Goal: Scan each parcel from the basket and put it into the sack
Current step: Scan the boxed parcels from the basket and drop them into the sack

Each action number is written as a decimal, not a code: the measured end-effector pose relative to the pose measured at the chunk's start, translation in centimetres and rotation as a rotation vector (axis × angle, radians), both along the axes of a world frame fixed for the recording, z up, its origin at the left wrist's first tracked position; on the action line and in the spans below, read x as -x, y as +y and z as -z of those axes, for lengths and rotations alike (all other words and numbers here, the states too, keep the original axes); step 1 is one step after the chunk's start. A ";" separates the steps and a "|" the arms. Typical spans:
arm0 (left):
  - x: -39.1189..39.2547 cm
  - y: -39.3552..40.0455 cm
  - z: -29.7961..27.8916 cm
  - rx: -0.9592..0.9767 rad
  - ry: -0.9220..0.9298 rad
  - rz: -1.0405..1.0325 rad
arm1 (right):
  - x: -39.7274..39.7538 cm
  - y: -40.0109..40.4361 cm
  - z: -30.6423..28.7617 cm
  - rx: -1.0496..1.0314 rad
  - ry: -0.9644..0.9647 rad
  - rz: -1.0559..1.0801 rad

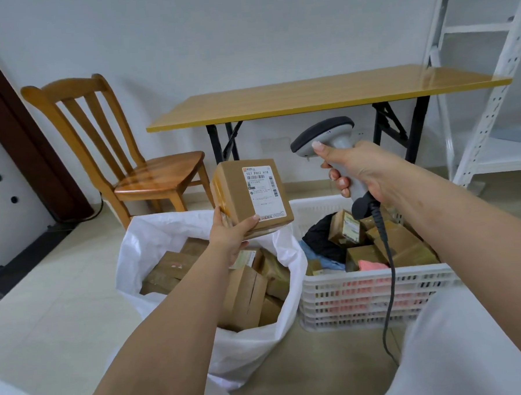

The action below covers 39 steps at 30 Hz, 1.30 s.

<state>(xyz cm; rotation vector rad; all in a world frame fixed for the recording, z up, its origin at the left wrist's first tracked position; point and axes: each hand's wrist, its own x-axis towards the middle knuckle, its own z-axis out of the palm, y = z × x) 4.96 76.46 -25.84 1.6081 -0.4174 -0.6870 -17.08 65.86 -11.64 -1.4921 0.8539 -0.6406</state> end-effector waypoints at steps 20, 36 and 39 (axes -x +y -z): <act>-8.9 5.0 6.7 -0.469 0.171 -0.323 | -7.5 -2.0 14.8 -0.314 0.178 -0.068; -15.8 -5.2 13.1 -0.267 0.100 -0.331 | -13.5 -7.9 20.2 -0.403 0.251 -0.006; -16.6 -5.1 14.7 -0.479 0.071 -0.231 | -14.1 -8.5 20.9 -0.401 0.258 0.001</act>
